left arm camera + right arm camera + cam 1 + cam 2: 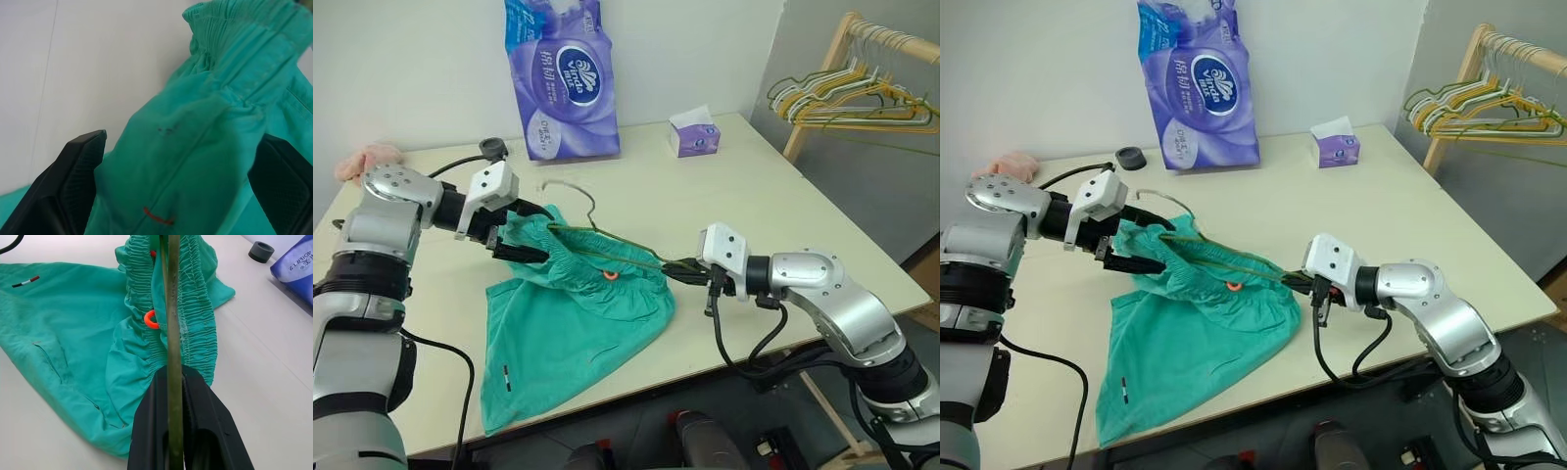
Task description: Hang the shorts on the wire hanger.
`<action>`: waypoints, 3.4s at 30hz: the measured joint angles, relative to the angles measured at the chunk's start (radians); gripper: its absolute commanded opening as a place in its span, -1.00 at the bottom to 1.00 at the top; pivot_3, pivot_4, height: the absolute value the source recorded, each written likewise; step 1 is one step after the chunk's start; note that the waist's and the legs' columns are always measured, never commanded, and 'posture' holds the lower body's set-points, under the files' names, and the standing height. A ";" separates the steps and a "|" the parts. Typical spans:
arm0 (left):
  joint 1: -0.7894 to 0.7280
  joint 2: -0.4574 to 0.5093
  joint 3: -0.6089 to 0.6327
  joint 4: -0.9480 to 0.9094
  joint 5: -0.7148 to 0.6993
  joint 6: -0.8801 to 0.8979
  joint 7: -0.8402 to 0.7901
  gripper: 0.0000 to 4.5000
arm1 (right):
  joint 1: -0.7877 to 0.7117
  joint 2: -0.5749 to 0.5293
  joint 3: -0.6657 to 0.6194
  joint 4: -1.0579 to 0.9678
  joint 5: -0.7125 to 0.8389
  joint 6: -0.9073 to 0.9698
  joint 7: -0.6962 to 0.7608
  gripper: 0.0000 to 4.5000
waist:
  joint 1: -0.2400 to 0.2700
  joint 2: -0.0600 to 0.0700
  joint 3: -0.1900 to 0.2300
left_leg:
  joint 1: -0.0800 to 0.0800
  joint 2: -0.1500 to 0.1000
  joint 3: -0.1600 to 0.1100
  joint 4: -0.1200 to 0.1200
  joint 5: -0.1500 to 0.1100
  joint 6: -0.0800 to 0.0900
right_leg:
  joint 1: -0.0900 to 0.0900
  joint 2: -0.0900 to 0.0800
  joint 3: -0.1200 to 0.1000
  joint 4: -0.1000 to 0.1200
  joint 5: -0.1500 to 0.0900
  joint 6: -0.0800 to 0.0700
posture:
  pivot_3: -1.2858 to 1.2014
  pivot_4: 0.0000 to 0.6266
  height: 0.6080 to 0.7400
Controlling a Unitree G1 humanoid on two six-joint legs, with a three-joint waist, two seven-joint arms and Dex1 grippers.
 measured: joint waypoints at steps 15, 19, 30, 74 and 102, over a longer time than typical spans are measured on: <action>0.075 -0.019 0.016 -0.085 0.027 0.080 0.012 -0.95 | 0.000 0.023 -0.016 0.015 -0.015 -0.003 -0.020 -1.00 | 0.003 0.000 0.000 | 0.000 0.000 0.000 0.000 0.000 0.000 | 0.000 0.000 0.000 0.000 0.000 0.000 | -0.14 -0.83 1.00; 0.080 -0.021 0.016 -0.104 0.028 0.085 0.003 -0.99 | 0.000 0.018 -0.021 0.030 -0.030 -0.031 -0.013 -1.00 | 0.003 0.000 0.000 | 0.000 0.000 0.000 0.001 0.000 0.000 | 0.000 0.000 0.000 0.000 0.000 0.000 | -0.15 -0.83 1.00; 0.086 -0.049 0.016 -0.134 0.026 0.127 0.015 -1.00 | 0.025 -0.170 -0.013 0.226 -0.178 -0.339 0.095 0.22 | 0.003 0.000 0.000 | 0.001 -0.001 0.001 0.001 0.000 0.000 | 0.001 0.000 0.000 0.000 0.000 0.000 | -0.15 -0.83 1.00; 0.113 -0.058 0.109 -0.111 0.023 0.129 0.169 -1.00 | 0.211 0.312 -0.086 0.244 -0.132 -0.115 -0.411 -0.99 | 0.004 -0.001 -0.001 | 0.002 -0.001 0.000 0.000 0.000 0.000 | 0.002 -0.001 0.001 0.001 0.000 0.000 | -0.14 -0.81 1.00; 0.185 0.115 0.078 -0.446 -0.257 0.250 -0.003 -1.00 | 0.147 0.157 -0.572 0.286 0.617 0.524 -0.270 -0.99 | 0.005 -0.001 -0.001 | 0.004 0.000 0.001 0.000 0.000 0.000 | 0.005 0.000 0.001 0.000 0.000 0.000 | -0.14 -0.83 1.00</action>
